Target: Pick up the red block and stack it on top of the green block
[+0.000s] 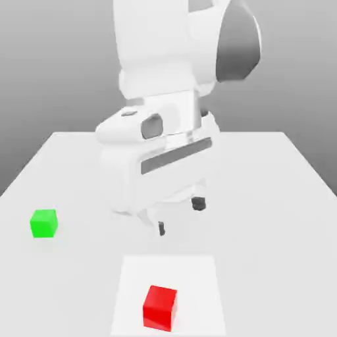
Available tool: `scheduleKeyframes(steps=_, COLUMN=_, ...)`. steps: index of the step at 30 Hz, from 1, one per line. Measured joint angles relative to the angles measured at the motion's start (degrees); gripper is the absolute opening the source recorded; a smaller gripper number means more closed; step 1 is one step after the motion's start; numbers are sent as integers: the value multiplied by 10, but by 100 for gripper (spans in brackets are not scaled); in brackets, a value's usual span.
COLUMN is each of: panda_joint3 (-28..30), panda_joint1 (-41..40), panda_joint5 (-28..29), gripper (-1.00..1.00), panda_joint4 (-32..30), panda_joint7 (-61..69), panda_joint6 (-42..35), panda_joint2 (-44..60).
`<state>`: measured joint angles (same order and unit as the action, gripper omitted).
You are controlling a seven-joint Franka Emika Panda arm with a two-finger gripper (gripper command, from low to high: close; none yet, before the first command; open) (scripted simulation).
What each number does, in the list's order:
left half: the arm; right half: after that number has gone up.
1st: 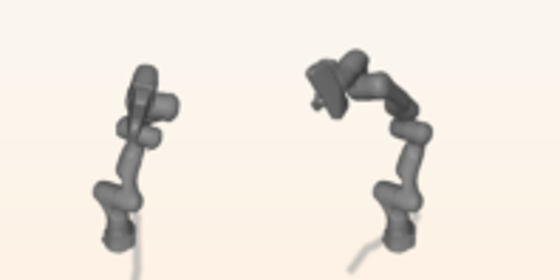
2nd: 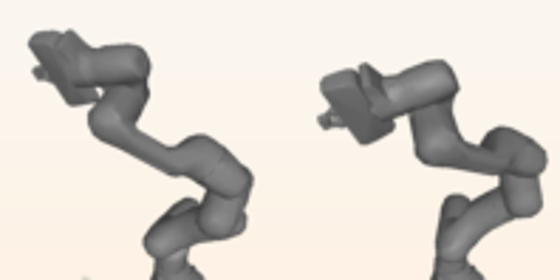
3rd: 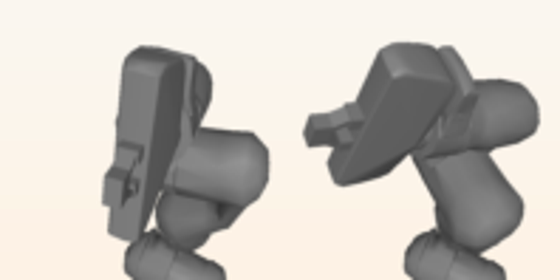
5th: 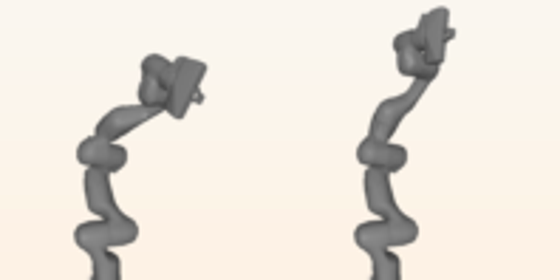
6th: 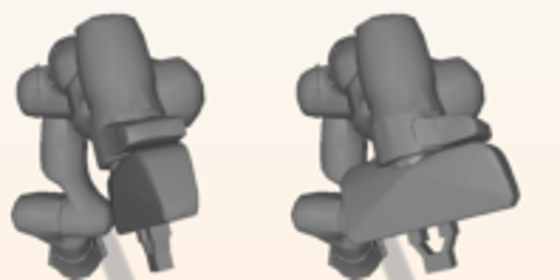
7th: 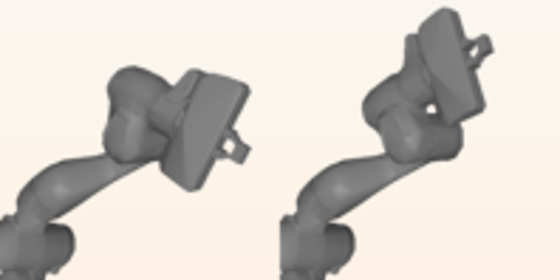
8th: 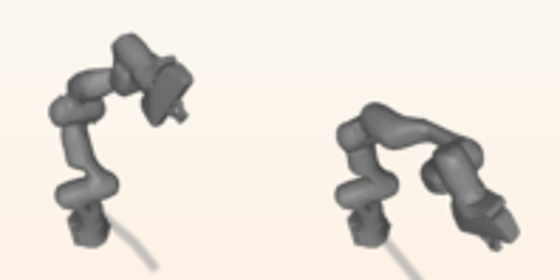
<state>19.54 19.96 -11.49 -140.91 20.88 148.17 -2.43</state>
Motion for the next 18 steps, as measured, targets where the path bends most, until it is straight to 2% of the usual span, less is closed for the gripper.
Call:
scheduleKeyframes(steps=9, panda_joint3=-9, panda_joint1=-16, panda_joint5=21, gripper=0, panda_joint4=-30, panda_joint7=173, panda_joint6=65, panda_joint2=134)
scheduleKeyframes(steps=13, panda_joint3=-50, panda_joint1=-48, panda_joint5=-23, gripper=0, panda_joint4=-19, panda_joint7=218, panda_joint6=125, panda_joint2=211)
scheduleKeyframes(steps=14, panda_joint3=-64, panda_joint1=-59, panda_joint5=-36, gripper=-100, panda_joint4=-16, panda_joint7=229, panda_joint6=140, panda_joint2=231)
scheduleKeyframes(steps=18, panda_joint3=-64, panda_joint1=-59, panda_joint5=-36, gripper=-100, panda_joint4=-16, panda_joint7=229, panda_joint6=139, panda_joint2=231)
